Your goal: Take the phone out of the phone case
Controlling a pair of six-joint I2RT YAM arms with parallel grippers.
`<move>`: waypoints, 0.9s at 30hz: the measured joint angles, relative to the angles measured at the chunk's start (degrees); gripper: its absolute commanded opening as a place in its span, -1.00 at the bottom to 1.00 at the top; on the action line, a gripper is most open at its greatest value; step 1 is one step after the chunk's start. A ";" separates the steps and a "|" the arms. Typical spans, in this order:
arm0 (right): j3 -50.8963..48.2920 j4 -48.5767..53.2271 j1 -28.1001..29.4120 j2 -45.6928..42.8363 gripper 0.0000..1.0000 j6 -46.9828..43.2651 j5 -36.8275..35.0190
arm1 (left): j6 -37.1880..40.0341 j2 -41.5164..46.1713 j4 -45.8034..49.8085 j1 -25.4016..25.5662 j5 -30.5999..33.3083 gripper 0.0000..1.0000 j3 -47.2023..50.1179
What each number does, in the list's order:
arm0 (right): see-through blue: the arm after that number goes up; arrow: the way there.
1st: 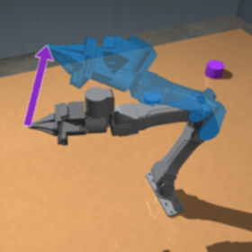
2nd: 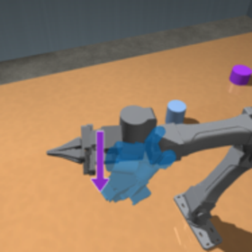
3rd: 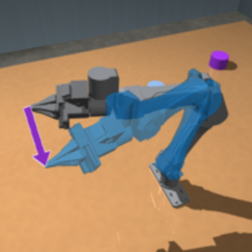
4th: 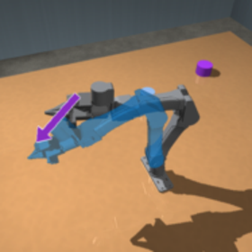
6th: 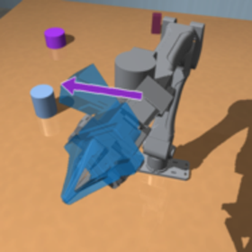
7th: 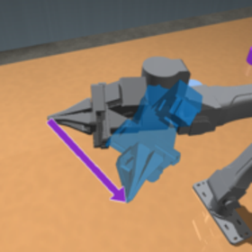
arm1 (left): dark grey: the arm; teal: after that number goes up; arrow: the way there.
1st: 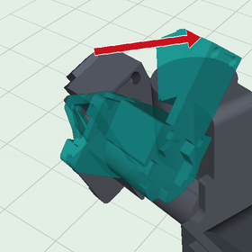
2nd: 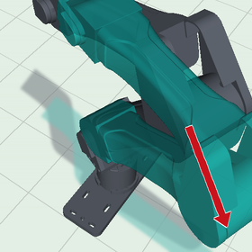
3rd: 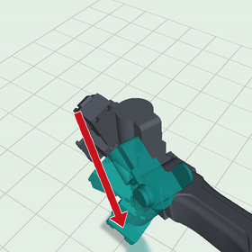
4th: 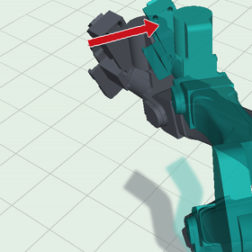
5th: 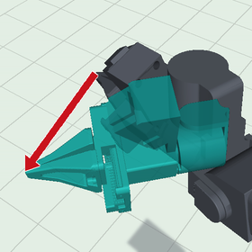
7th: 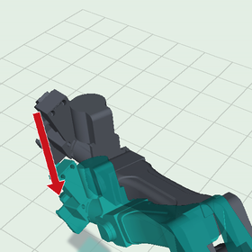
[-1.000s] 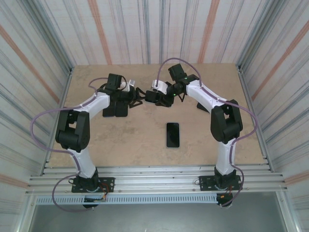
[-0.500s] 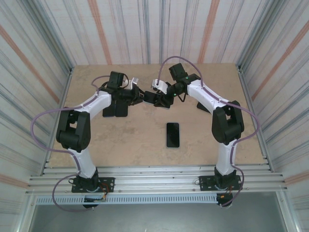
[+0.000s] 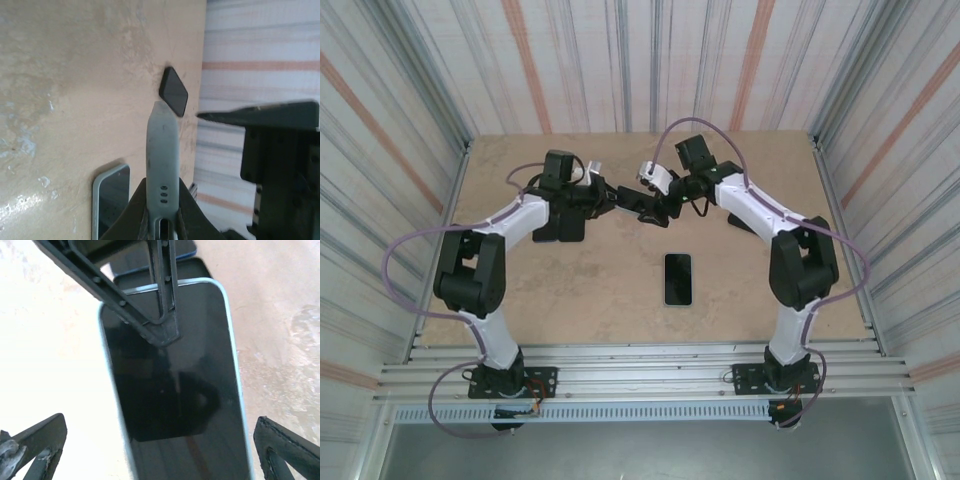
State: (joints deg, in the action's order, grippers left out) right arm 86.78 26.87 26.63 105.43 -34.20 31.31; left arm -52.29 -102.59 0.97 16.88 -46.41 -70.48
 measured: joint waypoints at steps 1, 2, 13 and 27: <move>-2.29 -3.04 -0.15 -1.86 0.97 2.73 -0.50 | -1.60 0.68 -2.03 -0.09 1.27 -0.91 0.94; -4.31 -5.62 -0.33 -3.43 0.96 5.66 -1.09 | -3.02 1.31 -3.82 -0.24 2.36 -0.91 1.73; -22.27 -33.94 0.13 -15.72 0.74 60.63 -10.58 | -18.93 9.51 -26.36 1.68 18.91 -0.94 9.40; -30.10 -59.04 5.70 -15.32 0.01 106.68 -23.85 | -30.88 11.76 -36.96 10.01 32.74 -0.97 15.41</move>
State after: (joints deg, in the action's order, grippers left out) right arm 56.69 -32.16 32.34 90.11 72.49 7.46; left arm -83.18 -90.83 -35.99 26.89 -13.67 -55.07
